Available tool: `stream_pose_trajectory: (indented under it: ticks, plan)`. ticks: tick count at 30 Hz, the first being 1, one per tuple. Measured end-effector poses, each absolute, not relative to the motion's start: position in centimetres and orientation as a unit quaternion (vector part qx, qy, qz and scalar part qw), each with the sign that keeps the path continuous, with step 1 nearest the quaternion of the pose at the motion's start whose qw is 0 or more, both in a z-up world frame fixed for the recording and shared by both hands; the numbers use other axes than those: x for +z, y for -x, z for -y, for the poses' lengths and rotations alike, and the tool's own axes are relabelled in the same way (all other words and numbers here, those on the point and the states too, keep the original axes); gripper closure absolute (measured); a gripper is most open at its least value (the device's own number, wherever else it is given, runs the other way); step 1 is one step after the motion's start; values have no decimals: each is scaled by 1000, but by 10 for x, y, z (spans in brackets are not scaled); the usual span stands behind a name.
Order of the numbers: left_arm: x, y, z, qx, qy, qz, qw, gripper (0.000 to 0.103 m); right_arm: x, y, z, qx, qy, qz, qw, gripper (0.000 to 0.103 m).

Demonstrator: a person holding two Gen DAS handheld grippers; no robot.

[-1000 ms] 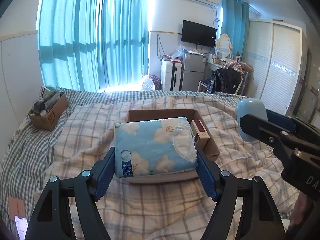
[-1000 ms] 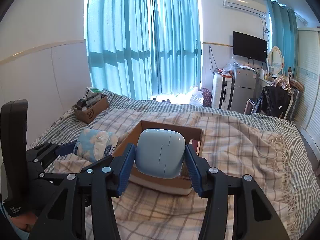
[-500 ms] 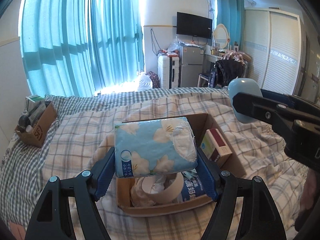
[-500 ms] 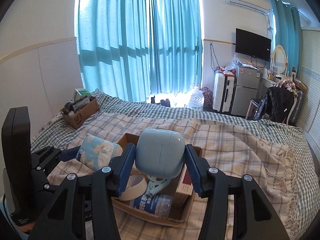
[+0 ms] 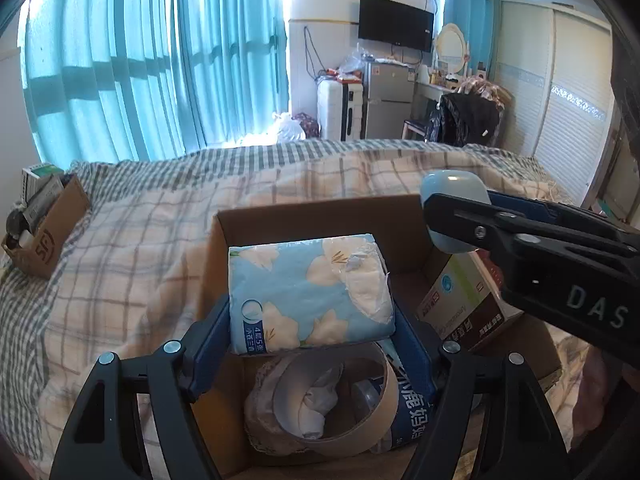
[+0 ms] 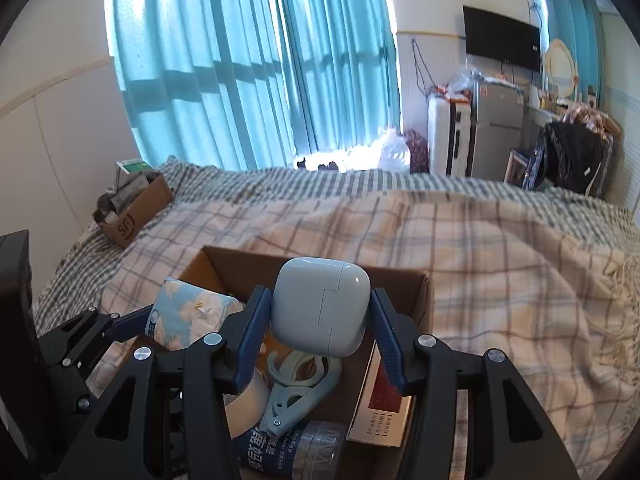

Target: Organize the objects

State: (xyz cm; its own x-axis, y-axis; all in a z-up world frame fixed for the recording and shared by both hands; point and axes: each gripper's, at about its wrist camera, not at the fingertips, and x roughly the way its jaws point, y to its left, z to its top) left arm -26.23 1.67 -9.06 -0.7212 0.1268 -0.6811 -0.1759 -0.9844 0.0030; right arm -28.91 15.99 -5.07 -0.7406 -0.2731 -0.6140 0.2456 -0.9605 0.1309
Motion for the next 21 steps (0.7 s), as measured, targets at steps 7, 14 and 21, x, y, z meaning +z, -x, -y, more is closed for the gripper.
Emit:
stream_pose_trajectory:
  ticks: [7,14,21]
  plan:
    - [-99,260,-12,921,379,-32,80,25,-68,293,-163,-923,-363,44,119,52]
    - [-89,254,-17,923,373,-64,73,20,-45,282,-169,-932,-337,61,118,36]
    - [-39,231,-17,934,348,-43,65,12,10,248,-185,-945,-300,57,113,28]
